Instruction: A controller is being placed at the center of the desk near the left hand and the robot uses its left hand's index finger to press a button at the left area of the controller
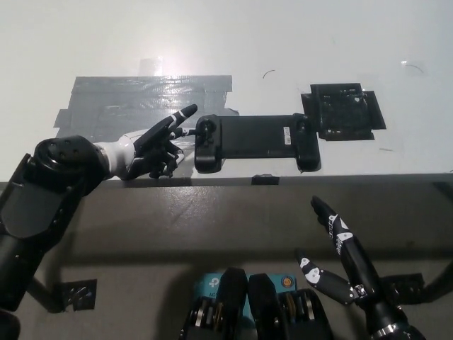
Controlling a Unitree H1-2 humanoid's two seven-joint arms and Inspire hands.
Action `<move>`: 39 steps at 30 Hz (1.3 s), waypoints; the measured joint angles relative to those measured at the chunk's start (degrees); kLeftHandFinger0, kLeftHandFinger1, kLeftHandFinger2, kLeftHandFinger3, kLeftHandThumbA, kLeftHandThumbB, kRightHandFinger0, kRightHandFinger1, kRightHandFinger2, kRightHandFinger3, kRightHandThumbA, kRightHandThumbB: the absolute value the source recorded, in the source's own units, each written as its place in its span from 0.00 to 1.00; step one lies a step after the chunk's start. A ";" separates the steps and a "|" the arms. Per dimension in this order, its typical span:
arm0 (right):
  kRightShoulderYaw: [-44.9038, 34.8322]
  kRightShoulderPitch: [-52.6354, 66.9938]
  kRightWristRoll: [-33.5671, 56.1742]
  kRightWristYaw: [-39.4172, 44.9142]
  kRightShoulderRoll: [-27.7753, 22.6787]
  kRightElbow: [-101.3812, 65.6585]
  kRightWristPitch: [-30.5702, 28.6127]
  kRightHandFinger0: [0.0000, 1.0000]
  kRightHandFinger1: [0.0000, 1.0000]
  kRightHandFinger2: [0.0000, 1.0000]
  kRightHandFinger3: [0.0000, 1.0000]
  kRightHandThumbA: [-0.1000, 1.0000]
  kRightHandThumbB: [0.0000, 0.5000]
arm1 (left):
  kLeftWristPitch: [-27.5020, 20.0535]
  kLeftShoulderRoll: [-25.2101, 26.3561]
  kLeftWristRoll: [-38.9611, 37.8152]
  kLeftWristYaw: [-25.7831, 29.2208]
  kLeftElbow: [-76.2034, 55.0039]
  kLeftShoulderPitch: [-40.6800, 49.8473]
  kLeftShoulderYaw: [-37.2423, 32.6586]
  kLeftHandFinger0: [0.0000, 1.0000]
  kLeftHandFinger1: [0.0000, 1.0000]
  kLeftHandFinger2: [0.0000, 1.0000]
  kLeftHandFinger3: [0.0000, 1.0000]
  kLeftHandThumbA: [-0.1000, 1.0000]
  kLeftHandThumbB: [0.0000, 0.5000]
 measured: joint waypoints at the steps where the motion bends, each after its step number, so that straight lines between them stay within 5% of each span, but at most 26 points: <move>1: 0.00 0.00 0.00 0.00 0.00 0.00 0.00 1.00 1.00 1.00 1.00 0.59 0.52 | -0.01 -0.05 0.15 -0.03 -0.01 0.01 0.07 0.00 0.00 0.11 1.00 1.00 0.84; 3: 0.00 -0.01 0.00 0.00 0.00 0.01 0.00 1.00 1.00 1.00 1.00 0.59 0.53 | 0.00 -0.15 0.36 -0.26 -0.01 0.09 0.34 0.06 0.00 0.11 1.00 1.00 0.86; 14: 0.01 -0.08 -0.20 0.00 0.01 0.04 0.00 1.00 1.00 1.00 1.00 0.58 0.54 | 0.03 -0.60 0.93 -0.58 -0.13 0.64 1.42 0.00 0.00 0.11 1.00 1.00 0.87; 23: 0.01 -0.13 -0.30 0.00 0.01 0.20 -0.01 1.00 1.00 1.00 1.00 0.58 0.55 | -0.26 -0.64 1.44 -0.54 -0.97 1.67 1.60 0.00 0.00 0.01 1.00 1.00 0.81; 39: 0.01 -0.22 -0.74 0.00 0.01 0.46 -0.01 1.00 1.00 1.00 1.00 0.55 0.53 | 0.01 -0.79 1.66 -1.32 -6.45 4.42 2.04 0.00 0.00 0.06 1.00 1.00 0.79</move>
